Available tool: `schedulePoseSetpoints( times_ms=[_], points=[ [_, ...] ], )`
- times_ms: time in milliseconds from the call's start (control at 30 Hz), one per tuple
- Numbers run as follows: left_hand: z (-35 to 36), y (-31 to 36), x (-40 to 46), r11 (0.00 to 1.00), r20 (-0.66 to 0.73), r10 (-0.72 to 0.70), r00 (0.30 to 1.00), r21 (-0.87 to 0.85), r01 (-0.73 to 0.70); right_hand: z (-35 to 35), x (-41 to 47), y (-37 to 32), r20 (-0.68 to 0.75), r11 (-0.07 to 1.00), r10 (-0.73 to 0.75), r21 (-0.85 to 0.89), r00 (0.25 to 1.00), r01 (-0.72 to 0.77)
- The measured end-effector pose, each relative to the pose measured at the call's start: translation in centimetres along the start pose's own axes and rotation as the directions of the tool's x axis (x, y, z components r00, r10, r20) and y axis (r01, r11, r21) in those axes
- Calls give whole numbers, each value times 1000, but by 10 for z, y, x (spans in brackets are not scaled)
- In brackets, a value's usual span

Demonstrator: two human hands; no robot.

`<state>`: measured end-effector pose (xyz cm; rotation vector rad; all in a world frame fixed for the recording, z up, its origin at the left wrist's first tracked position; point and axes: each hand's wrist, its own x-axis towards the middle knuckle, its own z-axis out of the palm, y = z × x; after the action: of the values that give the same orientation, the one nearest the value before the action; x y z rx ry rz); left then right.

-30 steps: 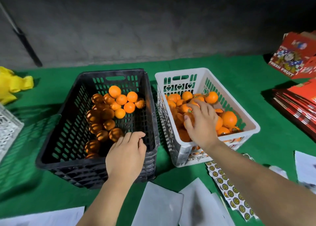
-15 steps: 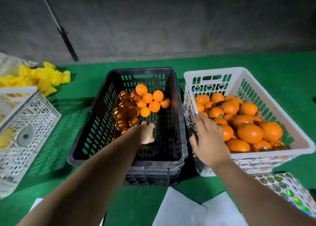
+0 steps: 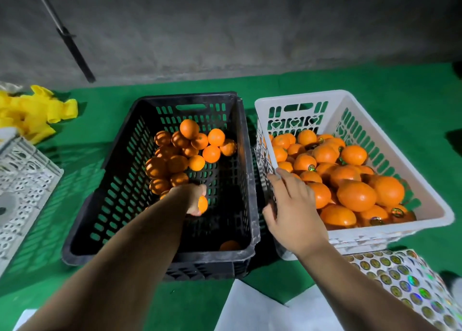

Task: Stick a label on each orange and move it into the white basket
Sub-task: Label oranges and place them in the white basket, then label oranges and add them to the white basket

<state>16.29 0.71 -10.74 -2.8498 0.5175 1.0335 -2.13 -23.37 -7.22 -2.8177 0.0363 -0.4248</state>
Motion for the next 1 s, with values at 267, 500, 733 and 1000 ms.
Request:
schedulePoseSetpoints(
  times_ms=[267,500,733,1000],
  points=[
    [-27,37,-108,680,-768,-61,637,-499,-537,-10,-3,-7,-17,999,-12,41,1000,13],
    [88,117,-214,258,-821,-97,563,-567,-782,-12,-63,-3,-254,888,121,459,960,9],
    [218,161,-213,357,-574,318,755,-665,-656,13,-248,52,23,927,290,243,957,-287],
    [270,192,-168,564,-73,496,865,-730,-386,18,-322,84,482,877,479,-276,734,-393]
  ],
)
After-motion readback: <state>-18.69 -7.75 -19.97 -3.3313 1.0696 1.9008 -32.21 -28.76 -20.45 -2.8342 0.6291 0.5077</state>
